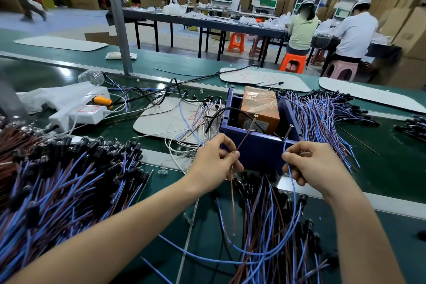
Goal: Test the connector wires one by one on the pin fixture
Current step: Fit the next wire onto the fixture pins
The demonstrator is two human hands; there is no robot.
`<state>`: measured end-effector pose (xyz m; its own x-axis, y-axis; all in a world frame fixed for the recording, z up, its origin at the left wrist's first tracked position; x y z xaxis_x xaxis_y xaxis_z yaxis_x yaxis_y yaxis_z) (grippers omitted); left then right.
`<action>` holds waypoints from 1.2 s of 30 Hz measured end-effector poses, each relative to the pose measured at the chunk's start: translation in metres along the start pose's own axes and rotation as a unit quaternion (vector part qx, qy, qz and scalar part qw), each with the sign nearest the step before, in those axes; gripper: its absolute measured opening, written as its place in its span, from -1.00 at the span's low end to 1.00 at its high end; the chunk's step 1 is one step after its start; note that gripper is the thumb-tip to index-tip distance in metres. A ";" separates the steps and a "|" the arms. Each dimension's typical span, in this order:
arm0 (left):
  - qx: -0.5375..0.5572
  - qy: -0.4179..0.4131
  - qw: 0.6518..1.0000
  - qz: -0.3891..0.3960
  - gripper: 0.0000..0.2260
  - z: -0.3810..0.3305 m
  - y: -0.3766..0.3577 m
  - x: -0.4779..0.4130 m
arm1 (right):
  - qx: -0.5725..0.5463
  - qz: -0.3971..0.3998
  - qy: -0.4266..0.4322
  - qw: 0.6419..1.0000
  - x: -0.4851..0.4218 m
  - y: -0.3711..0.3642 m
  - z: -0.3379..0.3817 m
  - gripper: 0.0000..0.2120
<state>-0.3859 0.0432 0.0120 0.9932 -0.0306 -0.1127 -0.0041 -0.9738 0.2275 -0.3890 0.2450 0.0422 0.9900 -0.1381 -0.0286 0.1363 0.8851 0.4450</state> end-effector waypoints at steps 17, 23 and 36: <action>0.023 0.011 1.000 0.014 -0.89 0.003 -0.001 0.000 | -0.022 -0.017 0.002 1.000 0.000 0.006 0.001 -0.87; 0.020 0.008 1.000 0.016 -0.89 0.003 -0.001 -0.001 | -0.024 -0.017 -0.003 1.000 -0.002 0.006 -0.002 -0.88; 0.062 -0.019 0.998 0.001 -0.87 -0.001 0.000 -0.001 | -0.042 -0.039 -0.018 0.998 -0.002 0.014 0.000 -0.86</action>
<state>-0.3868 0.0436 0.0127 0.9881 -0.0387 -0.1489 -0.0228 -0.9940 0.1068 -0.3894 0.2581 0.0487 0.9745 -0.2224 -0.0283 0.2171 0.9050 0.3658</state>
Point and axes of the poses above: each hand's wrist, its own x-axis away from the middle knuckle, its own y-axis out of the back of the hand, z = x × y, the point moved 6 cm from there along -x, towards the middle knuckle, and after that the axes turned 3 degrees about -z, right-handed, at the moved point
